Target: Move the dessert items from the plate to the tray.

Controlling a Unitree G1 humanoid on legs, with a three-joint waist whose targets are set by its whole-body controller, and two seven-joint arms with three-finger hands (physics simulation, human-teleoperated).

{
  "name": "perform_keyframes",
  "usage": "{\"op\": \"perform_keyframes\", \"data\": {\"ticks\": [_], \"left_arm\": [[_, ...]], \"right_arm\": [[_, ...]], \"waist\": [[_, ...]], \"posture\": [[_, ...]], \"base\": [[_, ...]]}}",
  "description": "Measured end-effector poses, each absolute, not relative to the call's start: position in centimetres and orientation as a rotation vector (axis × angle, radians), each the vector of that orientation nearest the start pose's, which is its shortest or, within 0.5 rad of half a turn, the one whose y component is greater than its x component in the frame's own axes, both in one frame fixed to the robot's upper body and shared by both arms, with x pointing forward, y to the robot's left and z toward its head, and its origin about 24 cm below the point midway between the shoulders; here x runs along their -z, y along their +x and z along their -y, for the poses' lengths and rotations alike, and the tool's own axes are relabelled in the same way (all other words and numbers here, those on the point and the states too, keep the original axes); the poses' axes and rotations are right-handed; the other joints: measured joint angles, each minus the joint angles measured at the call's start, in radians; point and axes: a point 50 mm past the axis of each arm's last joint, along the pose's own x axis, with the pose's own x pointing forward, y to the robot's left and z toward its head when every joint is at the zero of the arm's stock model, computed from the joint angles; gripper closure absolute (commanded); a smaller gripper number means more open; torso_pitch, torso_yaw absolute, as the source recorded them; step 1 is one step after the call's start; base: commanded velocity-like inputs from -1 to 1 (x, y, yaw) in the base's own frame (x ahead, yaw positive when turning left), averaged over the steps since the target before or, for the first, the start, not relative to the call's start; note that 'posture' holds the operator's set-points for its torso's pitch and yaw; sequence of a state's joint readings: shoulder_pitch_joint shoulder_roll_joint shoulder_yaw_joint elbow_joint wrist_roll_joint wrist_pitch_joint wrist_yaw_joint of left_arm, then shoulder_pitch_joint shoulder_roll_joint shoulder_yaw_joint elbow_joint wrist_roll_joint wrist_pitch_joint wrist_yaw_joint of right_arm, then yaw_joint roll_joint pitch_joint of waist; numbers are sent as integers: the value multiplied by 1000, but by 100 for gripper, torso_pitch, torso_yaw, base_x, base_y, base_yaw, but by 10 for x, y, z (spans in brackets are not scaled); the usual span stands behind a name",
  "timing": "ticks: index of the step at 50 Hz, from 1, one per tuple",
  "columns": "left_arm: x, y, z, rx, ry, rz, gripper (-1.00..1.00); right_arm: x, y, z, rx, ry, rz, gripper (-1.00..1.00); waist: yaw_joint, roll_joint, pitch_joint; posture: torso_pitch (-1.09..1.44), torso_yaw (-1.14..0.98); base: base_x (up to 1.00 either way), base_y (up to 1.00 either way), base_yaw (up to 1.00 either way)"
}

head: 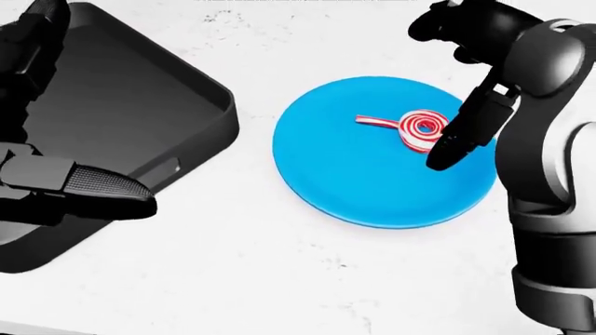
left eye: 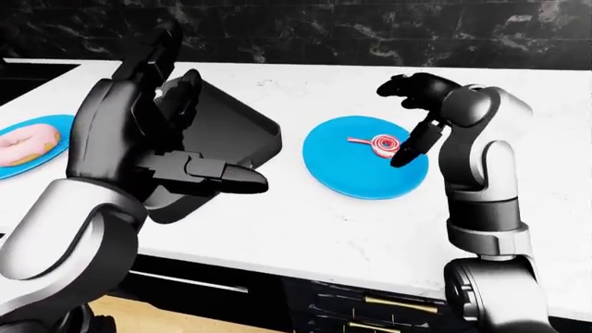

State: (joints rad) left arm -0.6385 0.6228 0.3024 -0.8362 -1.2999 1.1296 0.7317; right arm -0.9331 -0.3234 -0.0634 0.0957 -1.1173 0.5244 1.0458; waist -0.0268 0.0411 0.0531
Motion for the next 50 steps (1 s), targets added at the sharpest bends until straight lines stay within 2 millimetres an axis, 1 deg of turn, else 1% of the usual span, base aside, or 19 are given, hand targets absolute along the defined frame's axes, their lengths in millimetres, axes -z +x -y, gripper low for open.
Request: {"op": "perform_keyframes", "data": {"ticks": [6, 8, 16, 24, 27, 30, 32, 34, 42, 43, 50], "left_arm": [[-286, 218, -163, 145, 22, 233, -100], [-287, 218, -163, 141, 23, 235, -100], [-291, 217, -167, 139, 30, 241, -100], [-289, 218, -166, 143, 24, 235, -100], [-288, 218, -166, 140, 24, 236, -100], [-288, 218, -167, 136, 24, 237, -100], [-287, 218, -167, 137, 23, 235, -100], [-287, 218, -166, 140, 24, 233, -100], [-287, 218, -166, 142, 24, 238, -100], [-287, 218, -166, 142, 24, 237, -100], [-286, 217, -166, 143, 23, 236, -100]], "right_arm": [[-253, 354, 177, -188, -1118, -253, -63], [-251, 355, 176, -189, -1114, -253, -58], [-236, 359, 172, -198, -1095, -265, -61], [-225, 361, 178, -184, -1075, -283, -59], [-224, 360, 179, -173, -1076, -277, -58], [-225, 359, 178, -169, -1076, -267, -56], [-226, 359, 177, -169, -1075, -266, -53], [-226, 359, 177, -171, -1073, -263, -44], [-229, 359, 174, -183, -1080, -256, -35], [-229, 359, 174, -185, -1080, -256, -29], [-228, 357, 173, -182, -1091, -249, -22]], "waist": [[1, -4, -3], [1, -6, -4], [3, -11, -11], [9, -19, -19], [9, -21, -21], [8, -19, -19], [7, -15, -18], [7, -12, -18], [6, -4, -12], [6, -4, -12], [6, -3, -14]], "posture": [[0, 0], [0, 0], [0, 0], [0, 0], [0, 0], [0, 0], [0, 0], [0, 0], [0, 0], [0, 0], [0, 0]], "base": [[0, 0, 0], [0, 0, 0], [0, 0, 0], [0, 0, 0], [0, 0, 0], [0, 0, 0], [0, 0, 0], [0, 0, 0], [0, 0, 0], [0, 0, 0], [0, 0, 0]]}}
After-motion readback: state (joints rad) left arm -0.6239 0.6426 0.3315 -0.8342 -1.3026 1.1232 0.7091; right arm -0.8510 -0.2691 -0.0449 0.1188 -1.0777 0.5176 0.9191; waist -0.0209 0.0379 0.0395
